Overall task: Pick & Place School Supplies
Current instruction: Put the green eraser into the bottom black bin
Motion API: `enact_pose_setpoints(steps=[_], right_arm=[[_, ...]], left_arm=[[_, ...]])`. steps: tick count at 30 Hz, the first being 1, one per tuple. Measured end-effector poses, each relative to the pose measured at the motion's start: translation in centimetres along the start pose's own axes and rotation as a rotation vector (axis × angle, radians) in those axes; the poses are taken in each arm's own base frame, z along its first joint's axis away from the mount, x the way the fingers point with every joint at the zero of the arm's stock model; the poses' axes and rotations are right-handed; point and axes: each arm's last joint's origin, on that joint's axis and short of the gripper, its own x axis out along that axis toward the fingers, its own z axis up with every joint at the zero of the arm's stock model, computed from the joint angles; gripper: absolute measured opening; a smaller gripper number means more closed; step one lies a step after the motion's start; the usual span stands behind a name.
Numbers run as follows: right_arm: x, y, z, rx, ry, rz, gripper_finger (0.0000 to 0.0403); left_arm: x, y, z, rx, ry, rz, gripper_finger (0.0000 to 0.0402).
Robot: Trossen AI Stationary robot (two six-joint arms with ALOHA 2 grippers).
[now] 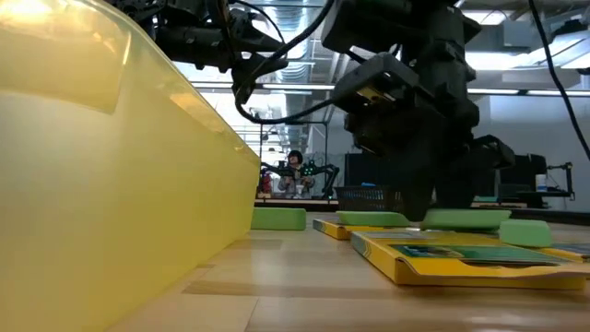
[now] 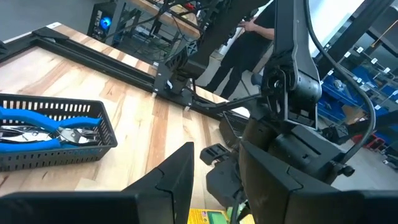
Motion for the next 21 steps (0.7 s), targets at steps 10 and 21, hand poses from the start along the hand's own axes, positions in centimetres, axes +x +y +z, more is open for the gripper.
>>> enact_pose_setpoints(steps=[10,21], right_arm=[[0.0,-0.1,0.1,-0.012,-0.002,-0.005,0.0139],[-0.3,-0.4,1.2,-0.043,-0.006,0.004,0.0008]], left_arm=[[0.0,0.0,0.0,-0.001,0.000,0.000,0.0121],[0.0,0.0,0.0,-0.002,-0.001,0.001,0.0121]])
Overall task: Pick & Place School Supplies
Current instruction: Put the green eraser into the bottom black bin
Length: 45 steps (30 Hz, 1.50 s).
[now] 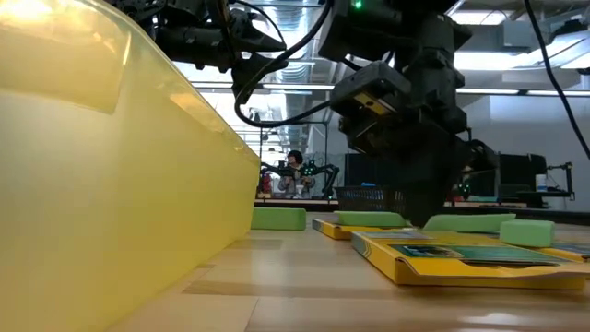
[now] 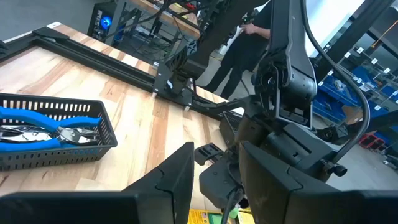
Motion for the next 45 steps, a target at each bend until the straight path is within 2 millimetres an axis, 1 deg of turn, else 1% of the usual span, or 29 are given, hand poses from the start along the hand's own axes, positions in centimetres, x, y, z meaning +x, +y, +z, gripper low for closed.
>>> enact_pose_setpoints(steps=[6,8,10,13,18,21,24,27,31,36,45], right_arm=[[-0.2,-0.2,0.7,-0.006,-0.014,0.011,0.0001],[-0.2,-0.2,0.9,-0.026,-0.022,0.021,0.0005],[-0.3,-0.2,1.3,-0.047,-0.033,0.034,0.0020],[-0.5,-0.4,2.0,-0.061,-0.041,0.040,0.0056],[-1.9,-0.7,2.4,-0.121,-0.064,0.053,0.0115],[-2.5,-0.7,1.7,-0.181,-0.058,0.039,0.0140],[-3.0,-0.3,0.3,-0.285,-0.047,0.035,0.0154],[-2.7,0.2,-1.6,-0.387,-0.011,0.013,0.0161],[-2.3,0.6,-3.7,-0.457,0.027,-0.011,0.0161],[-1.9,0.6,-4.1,-0.468,0.035,-0.024,0.0157],[-2.0,0.7,-3.5,-0.468,-0.008,-0.022,0.0156]], left_arm=[[0.0,0.0,0.0,0.000,-0.001,0.003,0.0121],[0.0,0.0,0.0,0.000,-0.001,0.003,0.0121],[0.0,0.0,0.0,0.000,-0.001,0.002,0.0121],[0.0,0.0,0.0,0.000,-0.001,0.002,0.0121],[0.0,0.0,0.0,0.000,-0.001,0.002,0.0121],[0.0,0.0,0.0,-0.006,-0.003,0.005,0.0121],[0.0,0.0,0.0,-0.009,-0.004,0.009,0.0121],[0.0,0.0,0.0,-0.010,-0.005,0.011,0.0121],[0.0,0.0,0.0,-0.011,-0.007,0.017,0.0121],[0.0,0.1,0.0,-0.012,-0.011,0.029,0.0121],[0.0,0.1,0.0,-0.037,-0.011,0.028,0.0121]])
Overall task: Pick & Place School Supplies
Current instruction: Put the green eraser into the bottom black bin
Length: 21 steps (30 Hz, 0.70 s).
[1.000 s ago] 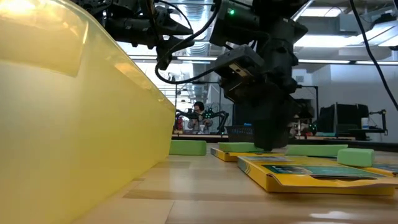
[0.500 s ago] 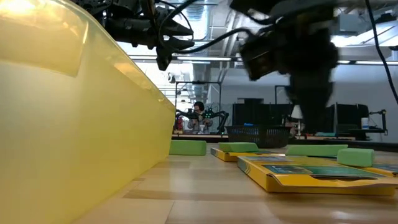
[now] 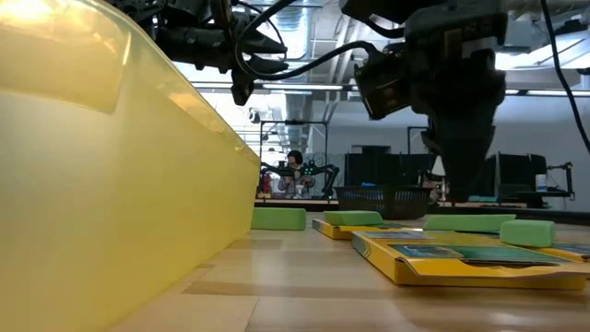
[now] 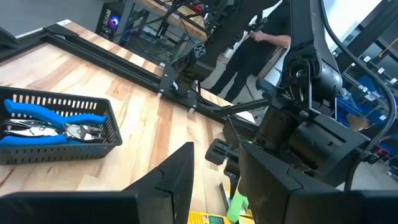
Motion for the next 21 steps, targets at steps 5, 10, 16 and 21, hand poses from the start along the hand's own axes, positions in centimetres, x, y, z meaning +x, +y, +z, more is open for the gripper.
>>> enact_pose_setpoints(steps=[5,10,16,21], right_arm=[[0.0,0.0,0.1,-0.002,-0.020,-0.007,0.0152],[0.0,0.1,0.2,-0.003,-0.026,0.000,0.0154],[1.6,-0.8,-0.4,0.036,-0.014,0.033,0.0150],[1.6,-1.2,-0.2,0.031,-0.017,0.030,0.0142]], left_arm=[[0.0,0.0,0.0,0.000,0.000,0.000,0.0121],[0.0,0.0,0.0,0.000,0.000,-0.001,0.0121],[0.0,0.0,0.0,0.001,0.001,-0.002,0.0121],[0.0,0.0,0.0,0.004,0.001,-0.002,0.0121]])
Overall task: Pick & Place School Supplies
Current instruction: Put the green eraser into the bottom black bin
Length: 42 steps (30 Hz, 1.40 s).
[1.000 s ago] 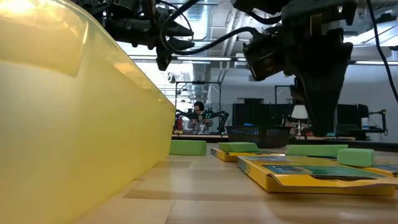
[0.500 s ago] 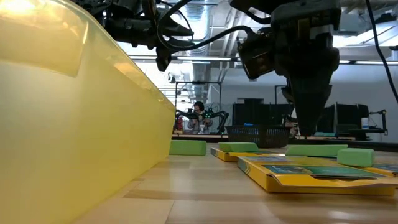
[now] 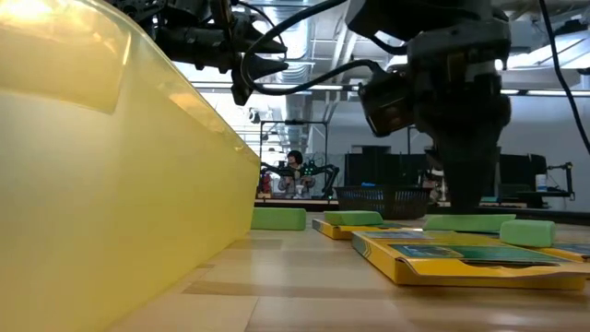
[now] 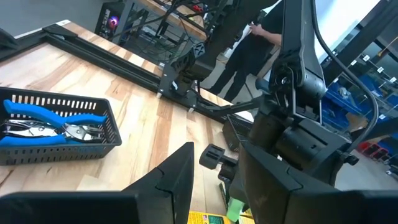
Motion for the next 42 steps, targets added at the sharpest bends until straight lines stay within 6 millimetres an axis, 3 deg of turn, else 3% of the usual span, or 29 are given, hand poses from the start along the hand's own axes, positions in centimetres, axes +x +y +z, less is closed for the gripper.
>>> enact_pose_setpoints(steps=[11,18,21,26,37,42], right_arm=[[1.2,-1.5,0.0,0.015,0.005,0.064,0.0136],[1.2,-1.4,0.0,-0.008,0.007,0.076,0.0135],[1.2,-1.5,0.1,-0.015,0.005,0.076,0.0111],[0.8,-1.7,0.6,-0.037,0.005,0.105,0.0019],[0.3,-3.0,2.1,-0.034,-0.036,0.122,0.0003],[-1.1,-3.6,2.6,-0.041,-0.075,0.129,0.0000]], left_arm=[[0.0,0.0,0.0,0.005,0.000,0.000,0.0121],[0.0,0.0,0.0,0.005,0.000,0.000,0.0121],[-0.1,0.2,0.1,0.004,-0.004,0.006,0.0121],[-0.4,0.8,0.4,0.000,-0.016,0.029,0.0121],[-0.8,1.4,0.7,-0.009,-0.031,0.053,0.0121],[-0.8,1.4,0.7,-0.011,-0.031,0.053,0.0121]])
